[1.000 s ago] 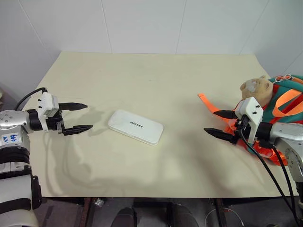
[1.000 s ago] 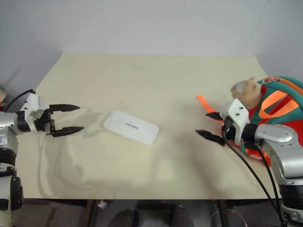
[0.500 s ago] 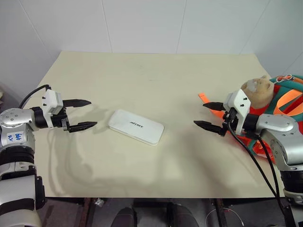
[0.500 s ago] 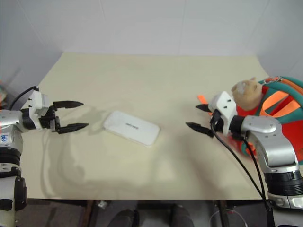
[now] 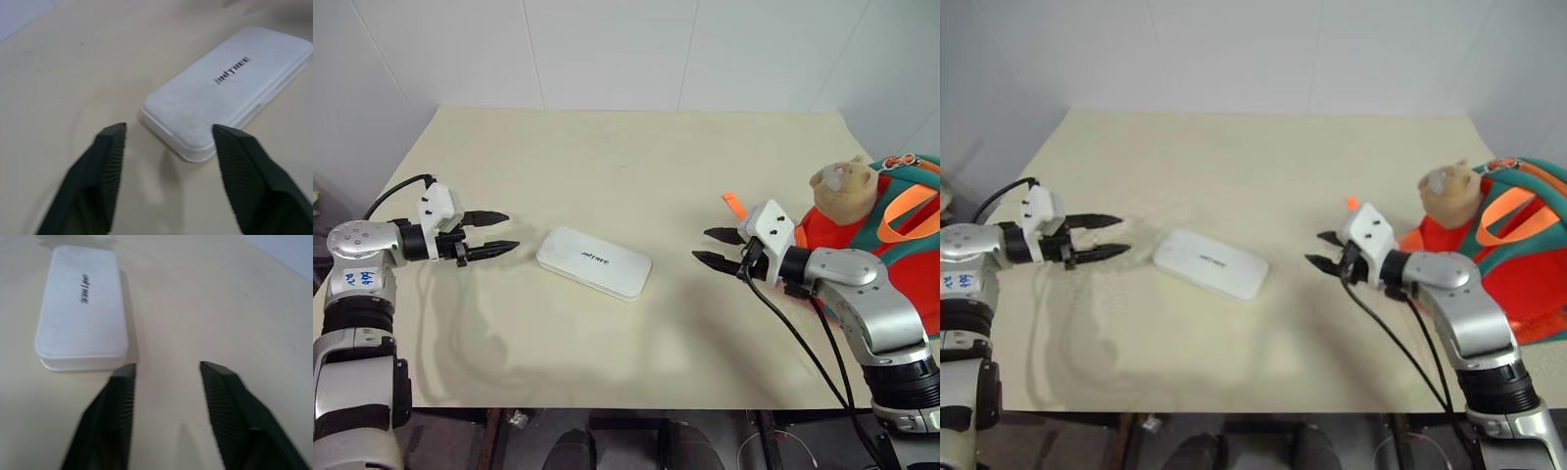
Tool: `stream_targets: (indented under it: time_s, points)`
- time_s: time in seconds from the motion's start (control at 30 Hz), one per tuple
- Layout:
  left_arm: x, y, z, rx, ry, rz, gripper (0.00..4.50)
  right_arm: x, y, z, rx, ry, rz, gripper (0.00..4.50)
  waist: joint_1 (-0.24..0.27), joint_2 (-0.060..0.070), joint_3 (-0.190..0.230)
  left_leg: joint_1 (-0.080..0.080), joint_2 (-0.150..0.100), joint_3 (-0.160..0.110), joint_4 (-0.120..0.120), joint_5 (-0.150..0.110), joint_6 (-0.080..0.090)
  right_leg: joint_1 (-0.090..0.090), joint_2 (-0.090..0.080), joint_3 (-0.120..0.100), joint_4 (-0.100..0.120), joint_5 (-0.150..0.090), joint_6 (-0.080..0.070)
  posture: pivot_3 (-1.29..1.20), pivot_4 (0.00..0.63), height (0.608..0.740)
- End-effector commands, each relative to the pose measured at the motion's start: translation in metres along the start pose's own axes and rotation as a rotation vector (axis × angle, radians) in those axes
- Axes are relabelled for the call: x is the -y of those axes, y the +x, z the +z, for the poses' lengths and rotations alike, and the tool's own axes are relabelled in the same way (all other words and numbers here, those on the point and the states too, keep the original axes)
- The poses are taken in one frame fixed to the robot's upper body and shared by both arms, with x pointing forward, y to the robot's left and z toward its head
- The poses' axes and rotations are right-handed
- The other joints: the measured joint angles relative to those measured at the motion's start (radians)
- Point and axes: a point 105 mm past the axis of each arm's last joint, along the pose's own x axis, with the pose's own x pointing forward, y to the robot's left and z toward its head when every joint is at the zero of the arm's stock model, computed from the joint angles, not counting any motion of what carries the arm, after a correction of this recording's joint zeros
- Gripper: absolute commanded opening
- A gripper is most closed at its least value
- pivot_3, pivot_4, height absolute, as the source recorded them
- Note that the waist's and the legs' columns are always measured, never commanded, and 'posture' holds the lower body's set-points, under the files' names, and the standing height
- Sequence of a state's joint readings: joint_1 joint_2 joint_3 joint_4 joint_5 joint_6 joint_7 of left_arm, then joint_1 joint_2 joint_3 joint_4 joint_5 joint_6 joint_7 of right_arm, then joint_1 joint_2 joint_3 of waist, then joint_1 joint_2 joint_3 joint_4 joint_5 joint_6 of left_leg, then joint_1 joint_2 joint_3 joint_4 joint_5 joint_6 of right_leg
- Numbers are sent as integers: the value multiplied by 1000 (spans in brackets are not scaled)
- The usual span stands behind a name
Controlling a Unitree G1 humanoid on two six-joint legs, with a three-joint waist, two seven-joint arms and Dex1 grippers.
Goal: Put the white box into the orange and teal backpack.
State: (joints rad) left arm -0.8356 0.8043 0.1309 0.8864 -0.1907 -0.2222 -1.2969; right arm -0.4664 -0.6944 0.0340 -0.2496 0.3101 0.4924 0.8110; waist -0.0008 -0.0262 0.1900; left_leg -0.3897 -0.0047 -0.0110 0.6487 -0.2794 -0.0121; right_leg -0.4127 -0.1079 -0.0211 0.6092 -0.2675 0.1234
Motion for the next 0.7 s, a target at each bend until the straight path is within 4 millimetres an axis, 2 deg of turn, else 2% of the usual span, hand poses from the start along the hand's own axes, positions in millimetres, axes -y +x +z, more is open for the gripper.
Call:
stream_targets:
  time_s: [0.03,0.17,0.23,0.43,0.5,0.7]
  points:
    - [-13,-3,1,-46,6,63,1675,-5,0,8,2,-3,-10,1468,0,0,0,0,0,0,0,0,0,0,0,0,0,0,0,0,150,740]
    - [-21,-5,-16,-174,-30,120,434,-8,5,3,-13,8,-18,141,0,0,0,0,0,0,0,0,0,0,0,0,0,0,0,0,150,740]
    - [-17,-1,-16,-162,-45,94,0,-8,9,-2,-31,15,-29,121,-2,0,0,0,0,0,0,0,0,0,0,0,0,0,0,0,150,740]
    - [-10,12,-19,-154,-83,37,0,-9,17,-13,-79,56,-55,120,0,0,0,0,0,0,0,0,0,0,0,0,0,0,0,0,150,740]
    - [-9,23,-21,-159,-111,34,0,-9,23,-24,-123,77,-71,120,0,0,0,0,0,0,0,0,0,0,0,0,0,0,0,0,150,740]
    - [-4,39,-32,-178,-210,31,0,-18,37,-42,-199,160,-65,120,0,0,0,0,0,0,1,0,0,0,0,0,1,0,0,0,150,740]
